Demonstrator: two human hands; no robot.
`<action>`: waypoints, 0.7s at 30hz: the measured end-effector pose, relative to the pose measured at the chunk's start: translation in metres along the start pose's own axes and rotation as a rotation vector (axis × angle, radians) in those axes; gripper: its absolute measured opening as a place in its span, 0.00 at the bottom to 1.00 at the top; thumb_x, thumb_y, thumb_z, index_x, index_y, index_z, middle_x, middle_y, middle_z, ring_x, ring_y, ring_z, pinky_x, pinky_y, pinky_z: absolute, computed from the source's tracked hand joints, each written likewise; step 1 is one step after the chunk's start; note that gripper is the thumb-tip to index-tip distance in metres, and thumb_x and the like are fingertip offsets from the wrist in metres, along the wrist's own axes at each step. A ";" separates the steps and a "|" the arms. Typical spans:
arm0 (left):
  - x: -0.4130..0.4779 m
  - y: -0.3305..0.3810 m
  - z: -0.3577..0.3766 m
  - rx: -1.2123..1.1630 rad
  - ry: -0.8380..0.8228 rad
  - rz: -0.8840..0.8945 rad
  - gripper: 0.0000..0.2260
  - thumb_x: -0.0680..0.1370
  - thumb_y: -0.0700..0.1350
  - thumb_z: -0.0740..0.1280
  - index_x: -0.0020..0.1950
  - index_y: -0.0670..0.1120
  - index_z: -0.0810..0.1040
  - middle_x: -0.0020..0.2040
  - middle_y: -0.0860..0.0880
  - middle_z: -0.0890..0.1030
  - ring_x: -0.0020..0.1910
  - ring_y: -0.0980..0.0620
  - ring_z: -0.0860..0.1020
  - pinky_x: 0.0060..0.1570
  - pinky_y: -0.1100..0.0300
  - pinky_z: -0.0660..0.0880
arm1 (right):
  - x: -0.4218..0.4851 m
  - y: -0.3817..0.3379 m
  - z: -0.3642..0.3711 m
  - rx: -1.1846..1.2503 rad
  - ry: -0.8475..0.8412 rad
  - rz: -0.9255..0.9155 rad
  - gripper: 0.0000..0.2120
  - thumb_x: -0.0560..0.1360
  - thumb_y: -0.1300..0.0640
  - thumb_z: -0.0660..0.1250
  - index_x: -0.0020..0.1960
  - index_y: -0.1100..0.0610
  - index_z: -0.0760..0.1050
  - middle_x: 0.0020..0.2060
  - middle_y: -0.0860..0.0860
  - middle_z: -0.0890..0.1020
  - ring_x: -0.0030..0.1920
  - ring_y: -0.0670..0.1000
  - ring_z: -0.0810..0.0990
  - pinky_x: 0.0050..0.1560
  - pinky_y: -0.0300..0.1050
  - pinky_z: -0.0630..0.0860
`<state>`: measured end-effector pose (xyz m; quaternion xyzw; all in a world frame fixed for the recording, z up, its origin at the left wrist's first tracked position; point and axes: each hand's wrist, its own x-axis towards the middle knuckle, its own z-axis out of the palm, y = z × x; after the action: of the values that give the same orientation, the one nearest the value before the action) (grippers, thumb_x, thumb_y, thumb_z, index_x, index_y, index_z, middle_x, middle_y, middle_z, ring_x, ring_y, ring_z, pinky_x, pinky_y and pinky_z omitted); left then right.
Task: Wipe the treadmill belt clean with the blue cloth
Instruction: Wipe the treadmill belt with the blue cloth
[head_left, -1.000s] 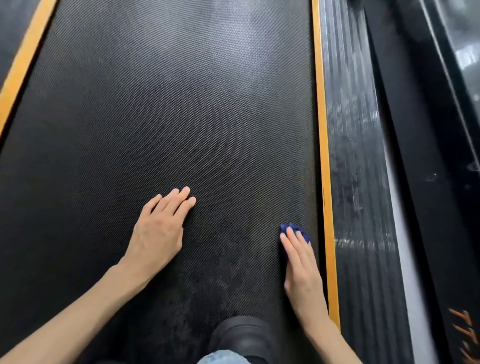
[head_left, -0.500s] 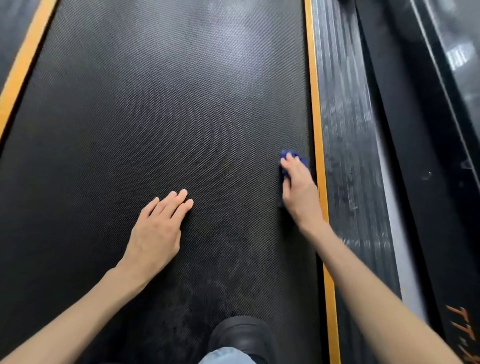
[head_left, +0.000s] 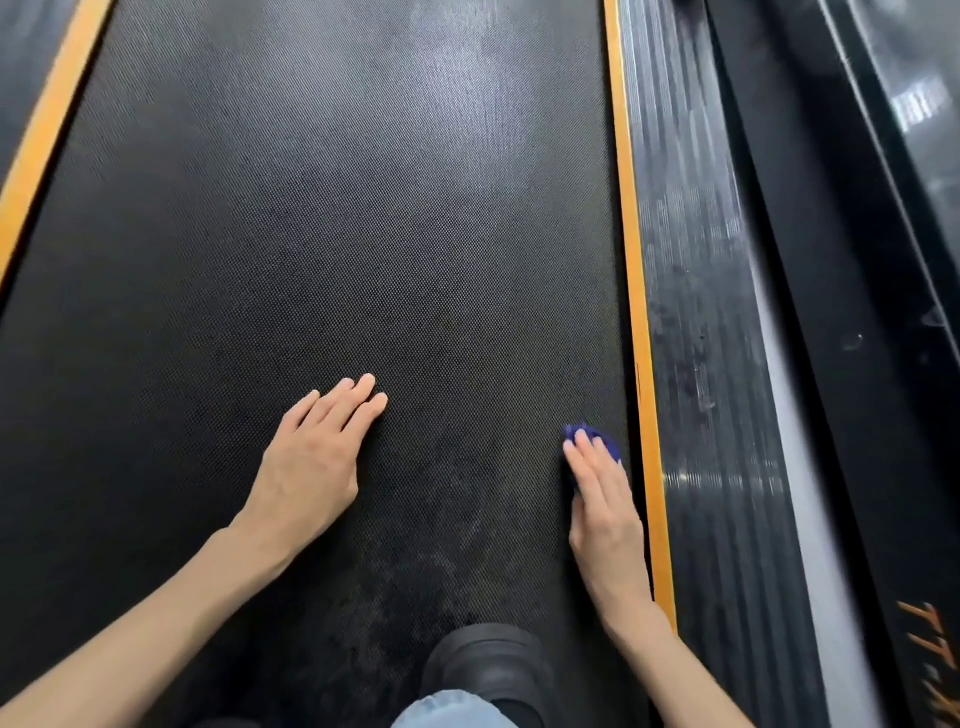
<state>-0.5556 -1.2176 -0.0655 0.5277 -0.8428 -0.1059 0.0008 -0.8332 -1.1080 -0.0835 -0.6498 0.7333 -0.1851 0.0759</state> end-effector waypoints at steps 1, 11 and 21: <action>0.000 0.000 0.000 -0.001 -0.002 0.001 0.26 0.70 0.40 0.49 0.67 0.45 0.71 0.69 0.47 0.70 0.68 0.48 0.70 0.67 0.53 0.59 | 0.021 0.000 0.003 0.005 0.027 0.011 0.21 0.76 0.64 0.53 0.67 0.62 0.70 0.67 0.55 0.72 0.68 0.54 0.69 0.69 0.54 0.64; 0.001 -0.002 -0.001 -0.146 0.031 0.012 0.29 0.64 0.30 0.65 0.65 0.43 0.73 0.67 0.44 0.72 0.66 0.44 0.71 0.66 0.47 0.65 | 0.147 -0.009 0.017 0.185 0.057 0.074 0.18 0.74 0.68 0.59 0.62 0.62 0.75 0.64 0.58 0.75 0.67 0.55 0.70 0.69 0.56 0.64; 0.003 -0.011 0.001 -0.291 0.045 0.049 0.28 0.63 0.33 0.56 0.62 0.41 0.75 0.67 0.43 0.72 0.66 0.42 0.71 0.65 0.47 0.62 | -0.012 -0.072 0.024 0.141 -0.355 -0.624 0.19 0.77 0.60 0.55 0.66 0.56 0.70 0.66 0.52 0.74 0.70 0.50 0.66 0.71 0.48 0.57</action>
<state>-0.5469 -1.2249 -0.0686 0.5036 -0.8310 -0.2147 0.0988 -0.7568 -1.1063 -0.0805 -0.8573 0.4607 -0.1339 0.1867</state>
